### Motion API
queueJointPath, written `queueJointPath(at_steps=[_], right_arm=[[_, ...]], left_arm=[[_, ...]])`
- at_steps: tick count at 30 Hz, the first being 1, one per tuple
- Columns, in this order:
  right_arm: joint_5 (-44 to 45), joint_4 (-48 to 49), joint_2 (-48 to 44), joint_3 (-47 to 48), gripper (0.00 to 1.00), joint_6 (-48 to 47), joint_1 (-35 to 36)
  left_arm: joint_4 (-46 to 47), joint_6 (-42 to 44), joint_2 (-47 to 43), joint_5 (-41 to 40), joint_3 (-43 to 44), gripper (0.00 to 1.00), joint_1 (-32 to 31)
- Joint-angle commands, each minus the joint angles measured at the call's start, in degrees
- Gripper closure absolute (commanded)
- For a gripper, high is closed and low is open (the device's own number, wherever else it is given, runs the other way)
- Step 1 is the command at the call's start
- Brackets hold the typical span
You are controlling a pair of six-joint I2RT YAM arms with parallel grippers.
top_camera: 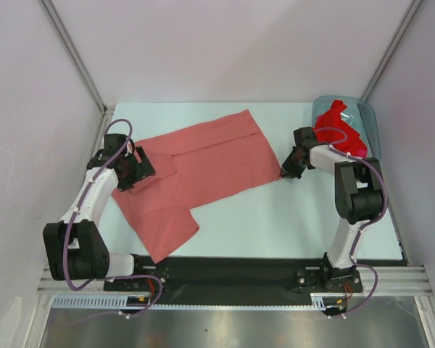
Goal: Fold and stack the t-shirts
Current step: Fold the tshirt
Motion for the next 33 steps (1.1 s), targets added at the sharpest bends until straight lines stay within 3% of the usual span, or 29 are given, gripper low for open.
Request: queueJointPath(at_steps=[1, 4, 10, 18, 25, 28, 33], right_arm=[[0.14, 1.22, 0.61, -1.73, 0.88, -1.08, -0.13], [2.94, 1.31, 0.0, -2.09, 1.0, -1.79, -0.49], [16.02, 0.17, -4.22, -3.05, 1.0, -4.15, -1.89], [19.38, -0.71, -7.39, -6.04, 1.0, -7.93, -6.81], [20.18, -0.98, -10.29, -5.78, 1.0, -12.59, -7.69], [17.2, -0.01, -10.47, -5.69, 1.0, -12.77, -7.43], [13.5, -0.9, -9.5, -4.46, 1.0, -13.56, -6.64]], left_arm=[[0.25, 1.14, -0.55, 1.25, 1.77, 0.11, -0.44], [0.25, 1.23, 0.06, 2.38, 1.5, 0.11, -0.44], [2.09, 0.09, 0.33, 4.93, -0.25, 0.12, -1.57], [3.06, -2.46, -0.02, 7.58, -2.8, 0.13, -6.67], [-0.45, -7.81, -8.71, 3.19, -10.0, 0.18, -10.63], [-2.65, -13.51, -15.56, 1.25, -17.01, 0.29, -10.81], [-6.96, -22.14, -25.32, 2.13, -24.15, 0.34, -12.3]])
